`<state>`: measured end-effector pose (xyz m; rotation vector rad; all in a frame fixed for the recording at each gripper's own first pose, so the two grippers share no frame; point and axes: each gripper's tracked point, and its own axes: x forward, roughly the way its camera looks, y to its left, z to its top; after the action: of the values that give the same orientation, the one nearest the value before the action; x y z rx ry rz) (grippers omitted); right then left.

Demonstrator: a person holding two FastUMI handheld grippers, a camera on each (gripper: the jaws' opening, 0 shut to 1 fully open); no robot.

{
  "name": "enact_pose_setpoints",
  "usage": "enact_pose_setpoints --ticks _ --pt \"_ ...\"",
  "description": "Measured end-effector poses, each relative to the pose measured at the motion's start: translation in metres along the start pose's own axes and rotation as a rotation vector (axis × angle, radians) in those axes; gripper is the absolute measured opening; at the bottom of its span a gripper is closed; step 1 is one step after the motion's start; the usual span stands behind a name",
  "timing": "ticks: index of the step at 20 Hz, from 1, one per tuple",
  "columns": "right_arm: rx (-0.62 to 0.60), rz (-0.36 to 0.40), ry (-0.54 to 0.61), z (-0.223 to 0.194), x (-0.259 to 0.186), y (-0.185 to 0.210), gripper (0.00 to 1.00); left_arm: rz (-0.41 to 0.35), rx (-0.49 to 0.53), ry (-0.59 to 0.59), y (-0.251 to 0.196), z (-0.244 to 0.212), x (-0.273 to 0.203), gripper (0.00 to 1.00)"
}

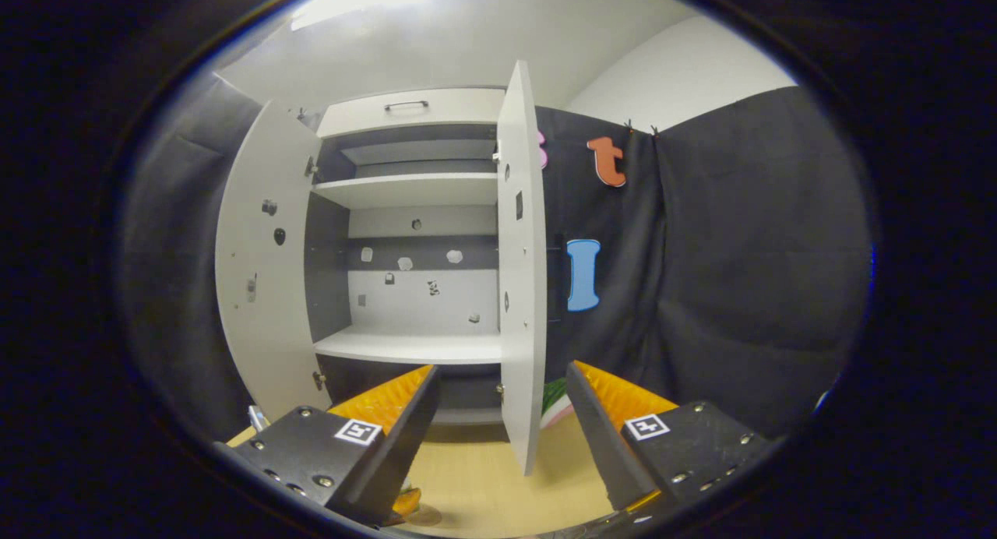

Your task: Grasp the bottle in the cabinet with the left hand and place it on the coaster, then close the right door with the right hand and the left door with the left hand.

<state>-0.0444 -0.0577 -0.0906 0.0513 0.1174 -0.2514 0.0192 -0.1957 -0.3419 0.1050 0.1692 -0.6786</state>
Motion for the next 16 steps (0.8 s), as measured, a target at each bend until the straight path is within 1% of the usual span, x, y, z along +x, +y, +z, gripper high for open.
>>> enact_pose_setpoints --ticks 1,2,3,4,5,6,8,9,10,11,13,14,15,16 --pt "0.008 -0.004 0.008 -0.003 0.001 -0.001 0.98 -0.012 -0.016 0.002 0.000 -0.009 0.002 0.80" --pt "0.009 -0.006 0.017 -0.008 0.001 -0.001 0.94 -0.025 -0.024 0.017 -0.003 -0.018 0.003 0.80" --pt "0.002 -0.016 0.021 -0.010 0.002 -0.003 0.98 -0.024 -0.020 0.038 -0.003 -0.026 0.004 0.80" --pt "-0.006 -0.021 0.029 -0.014 0.002 -0.004 0.94 -0.027 -0.014 0.042 0.000 -0.032 0.005 0.81" --pt "-0.016 -0.021 0.043 -0.019 0.002 -0.004 0.94 -0.038 -0.015 0.034 -0.001 -0.033 0.006 0.82" --pt "-0.028 -0.024 0.056 -0.024 0.001 -0.003 0.98 -0.052 -0.015 0.027 -0.003 -0.036 0.009 0.80" --pt "-0.053 -0.029 0.068 -0.029 0.002 -0.001 0.98 -0.074 -0.009 0.022 -0.004 -0.040 0.014 0.81" --pt "-0.052 -0.023 0.077 -0.032 0.002 0.003 0.98 -0.090 0.007 0.048 -0.007 -0.045 0.015 0.80" --pt "-0.048 -0.015 0.086 -0.036 0.003 0.008 1.00 -0.093 0.034 0.044 -0.007 -0.045 0.016 0.81" --pt "-0.051 -0.008 0.087 -0.037 0.004 0.012 0.98 -0.101 0.055 0.025 -0.006 -0.040 0.017 0.81" --pt "-0.052 -0.002 0.086 -0.037 0.008 0.017 0.98 -0.120 0.064 0.028 -0.006 -0.044 0.023 0.80" --pt "-0.046 0.004 0.092 -0.041 0.011 0.021 0.98 -0.127 0.058 0.052 -0.005 -0.052 0.024 0.80" --pt "-0.041 0.006 0.096 -0.042 0.012 0.023 0.98 -0.120 0.054 0.075 -0.001 -0.059 0.024 0.80" --pt "-0.039 0.017 0.098 -0.043 0.013 0.025 0.94 -0.119 0.042 0.105 0.002 -0.066 0.025 0.81"
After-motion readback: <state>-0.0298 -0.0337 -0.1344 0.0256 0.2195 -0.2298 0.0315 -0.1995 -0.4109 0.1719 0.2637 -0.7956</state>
